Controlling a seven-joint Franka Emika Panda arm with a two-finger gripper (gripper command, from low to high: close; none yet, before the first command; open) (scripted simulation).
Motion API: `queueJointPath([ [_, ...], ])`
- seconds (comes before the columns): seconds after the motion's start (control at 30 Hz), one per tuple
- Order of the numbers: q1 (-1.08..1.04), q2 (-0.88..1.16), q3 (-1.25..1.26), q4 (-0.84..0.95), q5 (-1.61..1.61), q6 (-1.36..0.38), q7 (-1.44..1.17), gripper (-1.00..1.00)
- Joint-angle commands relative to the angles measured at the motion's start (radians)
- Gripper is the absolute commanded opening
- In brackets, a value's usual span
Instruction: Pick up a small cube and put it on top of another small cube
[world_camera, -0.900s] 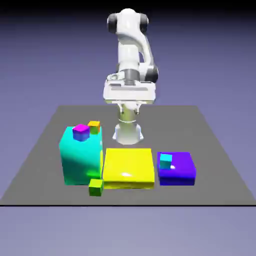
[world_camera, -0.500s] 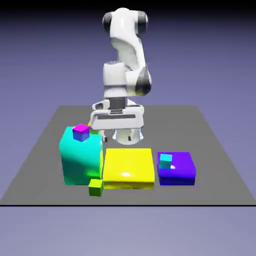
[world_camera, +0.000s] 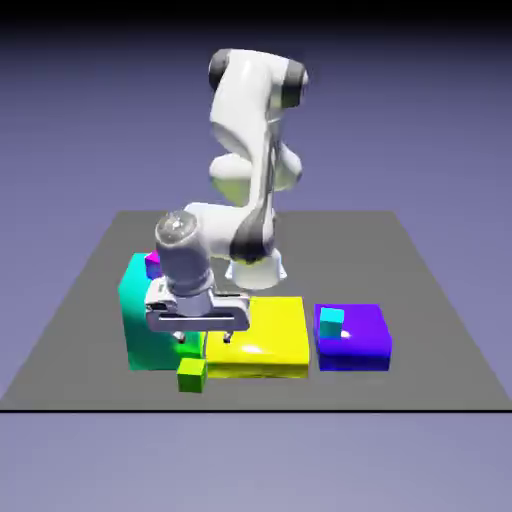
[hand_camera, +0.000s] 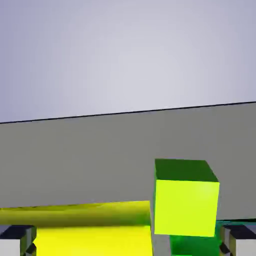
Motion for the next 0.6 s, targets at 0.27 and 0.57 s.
queueJointPath([
  [0.27,0.076,0.326,-0.161,0.26,0.081,-0.321,-0.084,0.0],
  [0.57,0.112,0.463,-0.178,0.217,0.145,-0.271,-0.13,-1.0],
])
